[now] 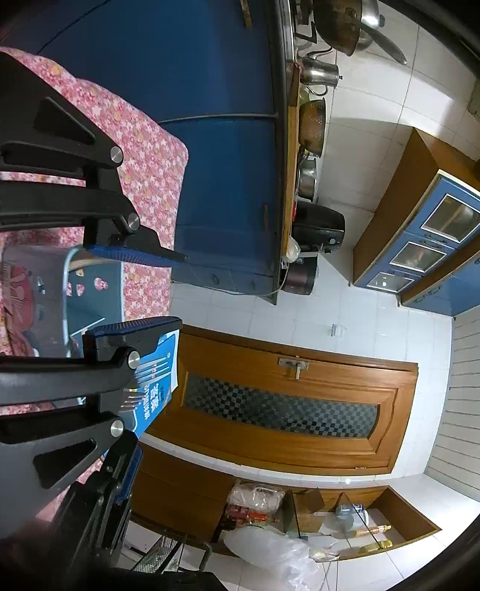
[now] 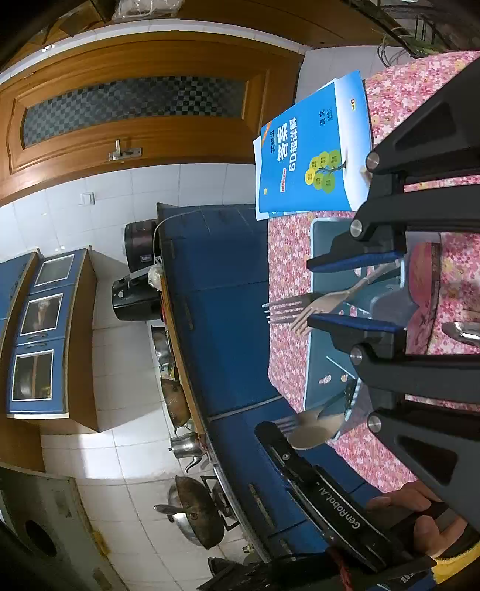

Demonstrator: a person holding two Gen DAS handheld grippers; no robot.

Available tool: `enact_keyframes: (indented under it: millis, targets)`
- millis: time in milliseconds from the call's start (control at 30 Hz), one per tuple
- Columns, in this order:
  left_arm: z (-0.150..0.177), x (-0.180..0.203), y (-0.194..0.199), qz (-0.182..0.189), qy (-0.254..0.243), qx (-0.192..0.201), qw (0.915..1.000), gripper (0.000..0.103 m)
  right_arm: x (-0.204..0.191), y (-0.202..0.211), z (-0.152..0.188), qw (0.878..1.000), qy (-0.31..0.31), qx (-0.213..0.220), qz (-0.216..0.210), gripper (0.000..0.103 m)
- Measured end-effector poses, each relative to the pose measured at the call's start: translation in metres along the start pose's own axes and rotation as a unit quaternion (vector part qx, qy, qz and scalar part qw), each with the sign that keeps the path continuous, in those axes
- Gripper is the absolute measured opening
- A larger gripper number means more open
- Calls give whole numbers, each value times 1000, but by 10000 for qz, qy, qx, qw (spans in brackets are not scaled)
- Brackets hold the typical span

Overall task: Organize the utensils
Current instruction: 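Lower the spoon and fork into the holder and open both grippers, then move both open grippers back over the chopsticks and steel knife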

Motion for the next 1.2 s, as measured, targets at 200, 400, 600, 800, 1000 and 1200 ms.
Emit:
enact_keyframes:
  millis: [200,400,600,800,1000,1200]
  targets:
    - [-1,-3,17,31,61,-165,9998,28,-3,17,3,9999,-63,92,-68,26]
    - [6,-8,34,66,237,-504,9984,28,-7,32,11,9998,-100,21,-146,27]
    - [15,-7,54,47,260,-667,9974,28,-10,46,24,9996,-144,-136,-217,30]
    - [26,-1,68,27,231,-947,9952,28,-12,58,38,9991,-239,-289,-196,34]
    - [43,3,74,21,221,-1388,9901,28,-7,67,52,9981,-358,-489,-123,35]
    - [58,10,74,28,109,-1865,9824,28,0,72,68,9958,-501,-753,-108,38]
Point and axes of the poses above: each gripper's, at about its wrist camera, not at the fingertips, and y roughly against the way its jaws point, x to its right, z to its underside, the point moved 1 cm from there along -y, roughly the way its jaws point, and after that the axes turned 5 degrees about -x, right-handed, at the moved point
